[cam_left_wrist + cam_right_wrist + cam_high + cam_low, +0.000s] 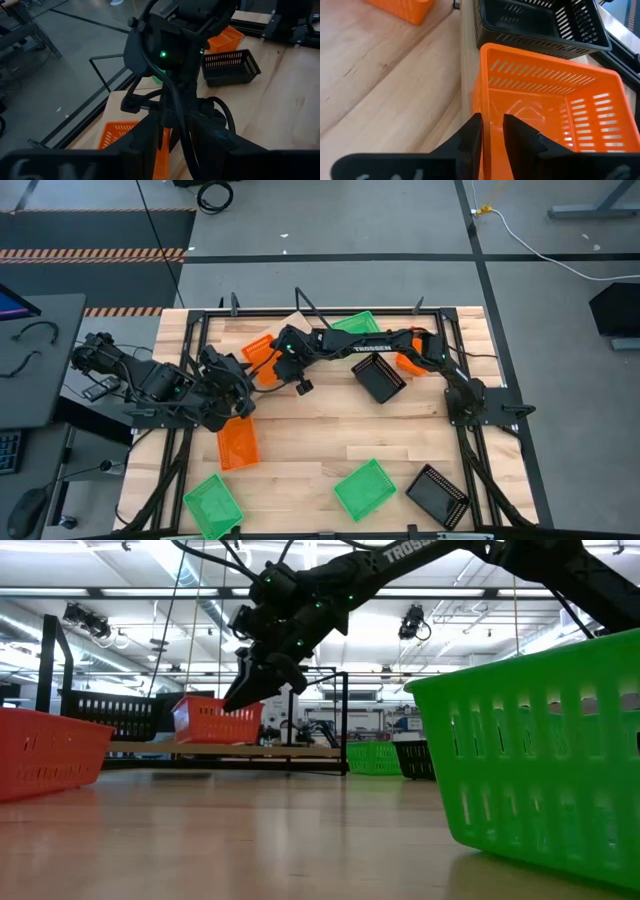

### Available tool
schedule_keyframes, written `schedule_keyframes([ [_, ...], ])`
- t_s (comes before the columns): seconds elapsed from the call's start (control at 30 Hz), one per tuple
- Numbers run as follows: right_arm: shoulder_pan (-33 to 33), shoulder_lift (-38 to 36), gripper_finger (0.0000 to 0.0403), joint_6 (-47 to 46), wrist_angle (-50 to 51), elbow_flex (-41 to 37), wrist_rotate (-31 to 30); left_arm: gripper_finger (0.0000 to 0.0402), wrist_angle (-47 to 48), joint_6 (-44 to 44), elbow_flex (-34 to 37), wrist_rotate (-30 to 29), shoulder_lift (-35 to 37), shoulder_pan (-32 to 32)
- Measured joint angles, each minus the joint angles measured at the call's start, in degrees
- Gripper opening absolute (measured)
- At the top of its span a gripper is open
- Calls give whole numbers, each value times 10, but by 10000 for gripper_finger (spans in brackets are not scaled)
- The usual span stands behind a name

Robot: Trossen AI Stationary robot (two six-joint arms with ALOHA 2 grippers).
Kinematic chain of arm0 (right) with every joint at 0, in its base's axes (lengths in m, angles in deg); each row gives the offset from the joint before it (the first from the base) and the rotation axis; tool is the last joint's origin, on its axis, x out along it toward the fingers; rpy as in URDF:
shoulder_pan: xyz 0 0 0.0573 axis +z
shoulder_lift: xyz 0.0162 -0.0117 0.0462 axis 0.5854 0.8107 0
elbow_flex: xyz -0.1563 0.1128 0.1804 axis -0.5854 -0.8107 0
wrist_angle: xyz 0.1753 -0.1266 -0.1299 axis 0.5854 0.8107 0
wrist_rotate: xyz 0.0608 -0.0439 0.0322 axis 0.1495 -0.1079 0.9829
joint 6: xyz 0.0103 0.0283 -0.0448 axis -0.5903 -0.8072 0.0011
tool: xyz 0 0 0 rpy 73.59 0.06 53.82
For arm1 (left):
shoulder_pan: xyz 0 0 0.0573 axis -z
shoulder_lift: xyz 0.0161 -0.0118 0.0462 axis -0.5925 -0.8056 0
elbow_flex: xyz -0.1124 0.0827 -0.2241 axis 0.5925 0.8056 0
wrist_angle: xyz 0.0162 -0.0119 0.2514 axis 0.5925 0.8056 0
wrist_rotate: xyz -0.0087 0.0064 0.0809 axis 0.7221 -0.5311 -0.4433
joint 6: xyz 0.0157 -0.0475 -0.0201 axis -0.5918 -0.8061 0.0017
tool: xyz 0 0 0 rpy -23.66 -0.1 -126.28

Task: Stack baskets on shelf by color
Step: Put the middle orange bin on the shelf

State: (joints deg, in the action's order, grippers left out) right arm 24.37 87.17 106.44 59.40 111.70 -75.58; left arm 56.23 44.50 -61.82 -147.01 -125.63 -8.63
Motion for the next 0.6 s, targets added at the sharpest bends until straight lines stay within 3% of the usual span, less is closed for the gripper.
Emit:
schedule_keyframes([
  [0.6, -4, 0, 78, 41, -1, 0, 10, 119, 0, 2, 0, 0, 0, 0],
])
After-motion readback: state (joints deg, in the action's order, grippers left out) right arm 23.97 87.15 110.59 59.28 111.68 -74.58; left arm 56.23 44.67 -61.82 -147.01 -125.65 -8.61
